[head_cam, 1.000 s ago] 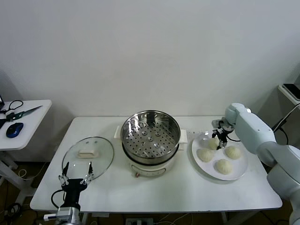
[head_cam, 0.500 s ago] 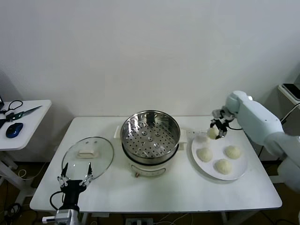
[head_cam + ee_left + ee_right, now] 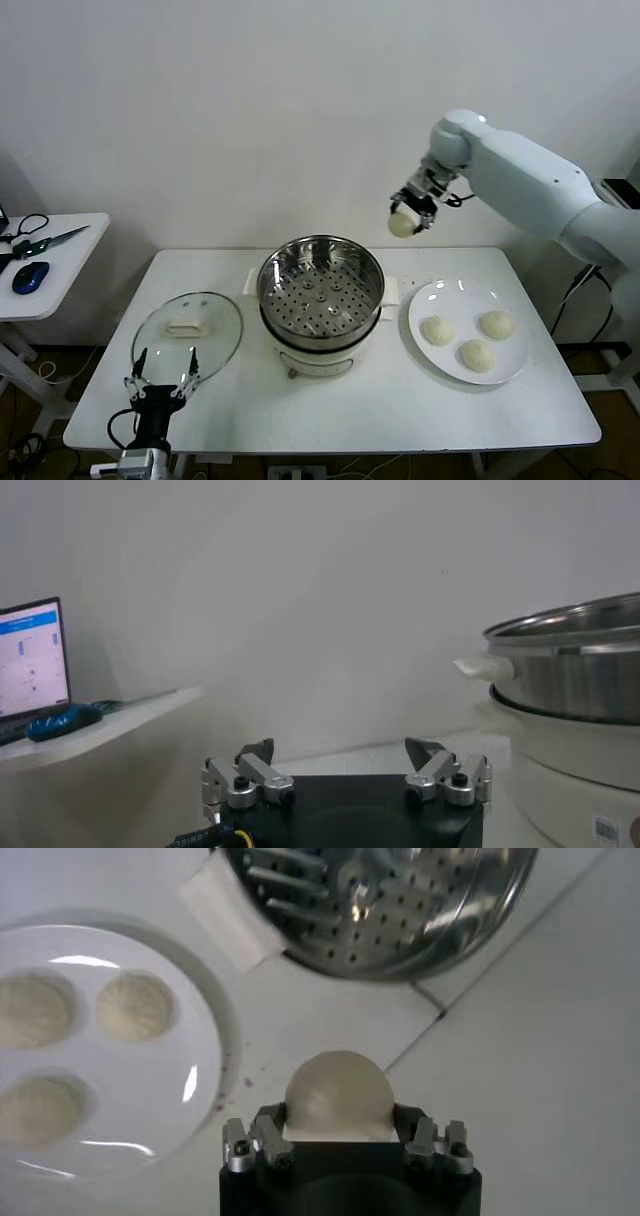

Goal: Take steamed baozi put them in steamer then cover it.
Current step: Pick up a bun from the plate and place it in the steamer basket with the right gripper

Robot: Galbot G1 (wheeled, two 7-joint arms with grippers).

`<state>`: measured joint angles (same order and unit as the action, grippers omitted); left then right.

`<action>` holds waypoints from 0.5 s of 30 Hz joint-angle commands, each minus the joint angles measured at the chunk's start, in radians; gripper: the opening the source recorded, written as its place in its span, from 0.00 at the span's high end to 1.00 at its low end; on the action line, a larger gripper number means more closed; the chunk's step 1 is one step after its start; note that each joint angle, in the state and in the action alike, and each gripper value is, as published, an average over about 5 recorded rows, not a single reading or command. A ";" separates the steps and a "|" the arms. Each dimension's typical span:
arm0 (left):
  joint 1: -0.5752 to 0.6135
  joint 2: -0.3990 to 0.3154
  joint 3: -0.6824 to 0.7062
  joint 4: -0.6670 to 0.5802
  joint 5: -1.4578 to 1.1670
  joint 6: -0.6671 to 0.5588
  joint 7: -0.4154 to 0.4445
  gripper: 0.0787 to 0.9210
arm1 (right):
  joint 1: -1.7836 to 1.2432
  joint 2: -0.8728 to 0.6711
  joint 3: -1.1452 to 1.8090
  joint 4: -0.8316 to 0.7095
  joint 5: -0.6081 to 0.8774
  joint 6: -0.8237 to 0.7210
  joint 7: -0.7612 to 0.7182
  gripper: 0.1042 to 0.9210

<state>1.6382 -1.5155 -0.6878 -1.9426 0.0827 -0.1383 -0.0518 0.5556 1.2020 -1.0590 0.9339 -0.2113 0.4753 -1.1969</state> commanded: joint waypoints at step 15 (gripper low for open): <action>0.014 0.010 -0.010 -0.011 -0.007 0.001 0.000 0.12 | -0.193 0.230 -0.011 0.049 -0.518 0.229 0.109 0.28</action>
<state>1.6508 -1.5090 -0.6964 -1.9539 0.0774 -0.1376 -0.0518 0.4451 1.3768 -1.0676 0.9825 -0.5462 0.6456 -1.1197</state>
